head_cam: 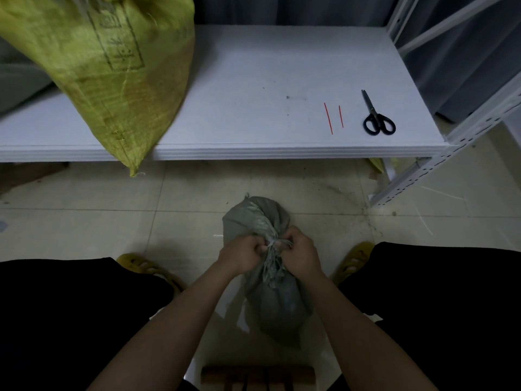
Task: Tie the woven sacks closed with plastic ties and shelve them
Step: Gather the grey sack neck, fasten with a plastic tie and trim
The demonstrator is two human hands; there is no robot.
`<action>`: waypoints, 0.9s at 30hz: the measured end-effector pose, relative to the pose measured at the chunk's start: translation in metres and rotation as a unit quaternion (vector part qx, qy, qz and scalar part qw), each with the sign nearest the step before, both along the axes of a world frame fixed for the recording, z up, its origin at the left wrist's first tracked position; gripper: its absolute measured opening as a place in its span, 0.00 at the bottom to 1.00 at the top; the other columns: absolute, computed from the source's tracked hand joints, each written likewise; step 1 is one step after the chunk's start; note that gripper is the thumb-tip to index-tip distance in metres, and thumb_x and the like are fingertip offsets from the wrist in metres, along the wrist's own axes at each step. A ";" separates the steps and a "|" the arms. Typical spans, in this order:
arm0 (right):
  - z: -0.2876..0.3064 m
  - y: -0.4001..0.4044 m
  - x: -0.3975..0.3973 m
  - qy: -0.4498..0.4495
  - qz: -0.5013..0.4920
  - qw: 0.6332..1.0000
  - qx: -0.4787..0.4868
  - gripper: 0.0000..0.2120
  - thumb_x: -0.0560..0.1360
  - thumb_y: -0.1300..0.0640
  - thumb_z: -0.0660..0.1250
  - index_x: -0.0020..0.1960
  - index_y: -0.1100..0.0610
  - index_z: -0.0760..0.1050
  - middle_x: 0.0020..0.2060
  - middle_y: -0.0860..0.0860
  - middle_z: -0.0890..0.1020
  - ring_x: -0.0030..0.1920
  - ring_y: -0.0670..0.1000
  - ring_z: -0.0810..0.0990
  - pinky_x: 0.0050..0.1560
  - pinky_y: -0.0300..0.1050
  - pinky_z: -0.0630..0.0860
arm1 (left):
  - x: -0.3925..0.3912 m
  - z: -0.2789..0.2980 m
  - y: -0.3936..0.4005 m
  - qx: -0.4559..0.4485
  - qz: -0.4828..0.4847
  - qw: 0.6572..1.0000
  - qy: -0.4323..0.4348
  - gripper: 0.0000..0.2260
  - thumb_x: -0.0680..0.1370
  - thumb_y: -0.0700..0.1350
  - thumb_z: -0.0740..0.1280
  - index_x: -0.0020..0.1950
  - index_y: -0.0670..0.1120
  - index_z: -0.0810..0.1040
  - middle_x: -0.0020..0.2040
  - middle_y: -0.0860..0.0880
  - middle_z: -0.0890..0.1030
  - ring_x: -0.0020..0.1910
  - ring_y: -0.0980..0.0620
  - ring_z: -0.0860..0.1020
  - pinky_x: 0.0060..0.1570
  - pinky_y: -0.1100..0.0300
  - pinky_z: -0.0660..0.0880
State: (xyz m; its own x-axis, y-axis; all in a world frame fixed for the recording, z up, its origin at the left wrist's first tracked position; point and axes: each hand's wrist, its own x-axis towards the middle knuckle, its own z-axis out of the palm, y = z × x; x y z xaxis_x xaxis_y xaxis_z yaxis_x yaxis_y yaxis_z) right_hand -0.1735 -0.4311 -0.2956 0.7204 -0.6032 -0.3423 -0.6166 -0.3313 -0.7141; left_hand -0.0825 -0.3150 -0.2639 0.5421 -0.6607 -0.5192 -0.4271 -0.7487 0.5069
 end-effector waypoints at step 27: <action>0.028 -0.026 0.021 -0.075 0.268 0.819 -0.502 0.12 0.64 0.50 0.66 0.44 0.53 0.80 0.40 0.55 0.79 0.39 0.57 0.79 0.52 0.55 0.74 | 0.019 0.022 0.006 -0.022 -0.013 1.000 0.010 0.15 0.81 0.49 0.58 0.34 0.51 0.68 0.34 0.50 0.72 0.37 0.51 0.71 0.36 0.58 0.63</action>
